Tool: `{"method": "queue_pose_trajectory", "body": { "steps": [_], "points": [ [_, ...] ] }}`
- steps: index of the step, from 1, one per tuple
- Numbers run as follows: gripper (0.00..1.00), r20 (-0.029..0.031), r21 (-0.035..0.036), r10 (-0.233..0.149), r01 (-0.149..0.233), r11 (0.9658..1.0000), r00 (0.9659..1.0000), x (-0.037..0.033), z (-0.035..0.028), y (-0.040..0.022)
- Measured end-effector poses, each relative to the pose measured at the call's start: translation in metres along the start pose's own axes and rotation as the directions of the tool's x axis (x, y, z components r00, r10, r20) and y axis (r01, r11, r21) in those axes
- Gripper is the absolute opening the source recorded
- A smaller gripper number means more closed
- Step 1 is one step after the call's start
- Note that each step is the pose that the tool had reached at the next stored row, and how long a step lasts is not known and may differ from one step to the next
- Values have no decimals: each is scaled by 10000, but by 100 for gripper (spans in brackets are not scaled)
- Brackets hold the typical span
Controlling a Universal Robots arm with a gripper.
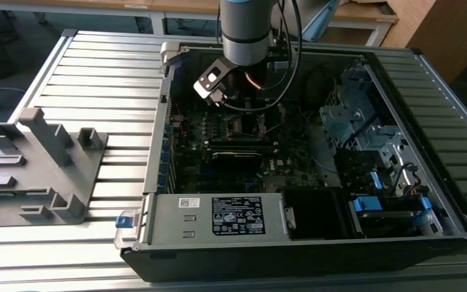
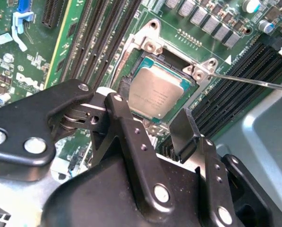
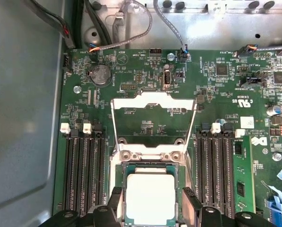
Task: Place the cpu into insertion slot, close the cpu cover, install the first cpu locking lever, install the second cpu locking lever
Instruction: 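Place the cpu into insertion slot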
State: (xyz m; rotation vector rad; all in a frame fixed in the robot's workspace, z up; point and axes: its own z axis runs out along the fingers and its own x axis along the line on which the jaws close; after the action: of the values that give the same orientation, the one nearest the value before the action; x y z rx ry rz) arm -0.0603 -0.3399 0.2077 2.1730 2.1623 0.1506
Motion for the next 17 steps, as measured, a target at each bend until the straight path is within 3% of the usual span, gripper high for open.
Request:
{"method": "queue_pose_trajectory", "body": {
  "steps": [6, 10, 15, 17],
  "points": [
    [59, 2, 1, 0, 0, 10000, 10000, 0, -3, 0],
    [35, 2, 1, 0, 0, 10000, 10000, 0, -5, 0],
    [23, 2, 1, 0, 0, 10000, 10000, 0, -7, 1],
    [11, 1, 1, 0, 0, 10000, 10000, 0, -8, 1]
  ]
}}
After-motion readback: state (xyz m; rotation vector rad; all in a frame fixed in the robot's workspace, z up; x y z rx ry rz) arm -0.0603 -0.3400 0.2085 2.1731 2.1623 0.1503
